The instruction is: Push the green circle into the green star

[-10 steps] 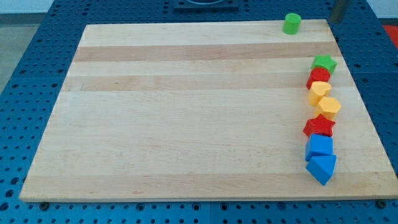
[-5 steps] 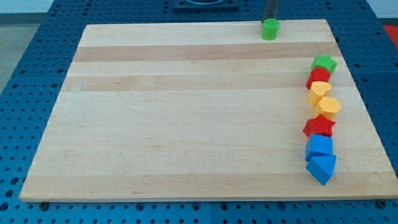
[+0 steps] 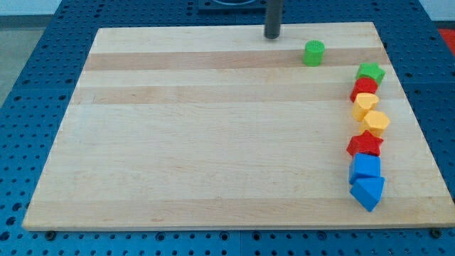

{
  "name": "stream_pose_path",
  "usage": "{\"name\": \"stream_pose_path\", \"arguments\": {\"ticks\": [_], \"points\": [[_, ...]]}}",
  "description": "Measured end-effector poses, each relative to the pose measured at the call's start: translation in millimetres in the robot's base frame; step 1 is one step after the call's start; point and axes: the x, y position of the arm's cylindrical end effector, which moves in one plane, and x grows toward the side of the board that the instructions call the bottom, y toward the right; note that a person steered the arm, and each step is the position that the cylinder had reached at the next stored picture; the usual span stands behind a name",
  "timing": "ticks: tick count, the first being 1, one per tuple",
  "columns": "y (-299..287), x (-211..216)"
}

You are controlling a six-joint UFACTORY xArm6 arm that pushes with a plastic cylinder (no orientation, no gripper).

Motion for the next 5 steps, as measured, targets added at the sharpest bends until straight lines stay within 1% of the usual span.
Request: {"name": "stream_pose_path", "arguments": {"ticks": [1,2,4,5], "points": [[-6.5,30.5],[12.9,43.4],[72.1,66.0],[94.1,68.0]]}}
